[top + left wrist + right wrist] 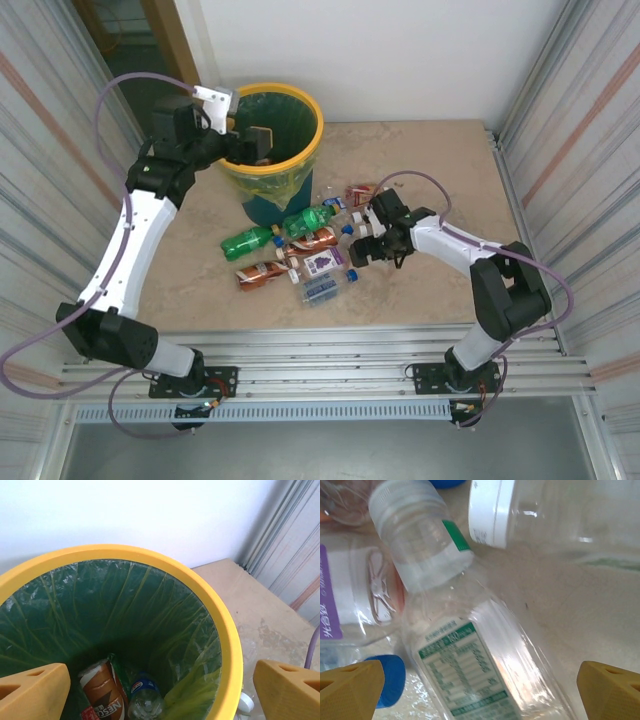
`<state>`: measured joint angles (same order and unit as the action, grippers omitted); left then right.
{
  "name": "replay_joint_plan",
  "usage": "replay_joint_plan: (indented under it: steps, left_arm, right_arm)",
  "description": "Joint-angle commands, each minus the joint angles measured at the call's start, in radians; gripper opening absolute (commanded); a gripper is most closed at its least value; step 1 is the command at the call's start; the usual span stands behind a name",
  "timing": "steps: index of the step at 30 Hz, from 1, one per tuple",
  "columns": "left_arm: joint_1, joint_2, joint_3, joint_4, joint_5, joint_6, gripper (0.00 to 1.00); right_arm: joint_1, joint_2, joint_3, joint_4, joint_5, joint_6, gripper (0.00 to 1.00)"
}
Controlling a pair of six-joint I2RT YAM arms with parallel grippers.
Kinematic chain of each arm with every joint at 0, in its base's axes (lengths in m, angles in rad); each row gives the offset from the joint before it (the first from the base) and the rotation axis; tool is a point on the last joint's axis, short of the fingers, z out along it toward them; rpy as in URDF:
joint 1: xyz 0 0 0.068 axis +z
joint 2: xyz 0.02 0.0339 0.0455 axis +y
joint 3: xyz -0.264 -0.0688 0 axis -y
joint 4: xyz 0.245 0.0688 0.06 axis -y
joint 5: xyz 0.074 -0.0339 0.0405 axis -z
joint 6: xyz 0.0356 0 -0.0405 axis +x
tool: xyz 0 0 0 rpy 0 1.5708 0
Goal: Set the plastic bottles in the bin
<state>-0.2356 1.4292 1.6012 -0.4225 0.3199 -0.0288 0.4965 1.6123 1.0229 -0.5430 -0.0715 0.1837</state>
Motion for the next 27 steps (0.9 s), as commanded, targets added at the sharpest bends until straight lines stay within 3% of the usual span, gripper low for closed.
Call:
replay_joint_plan:
  steps: [1,15,27]
  left_arm:
    - [-0.001,-0.048,-0.045,0.056,-0.033,-0.034,0.95]
    - [0.000,-0.086,-0.139,0.103,-0.050,-0.092,0.96]
    - [0.002,-0.082,-0.144,0.111,-0.054,-0.099,0.96]
  right_arm:
    - [0.007,-0.032,-0.029,-0.026,0.018,0.033,0.96]
    - [0.041,0.026,-0.033,-0.021,0.027,0.036,0.86]
    - [0.057,0.073,0.006,-0.047,0.046,0.024,0.57]
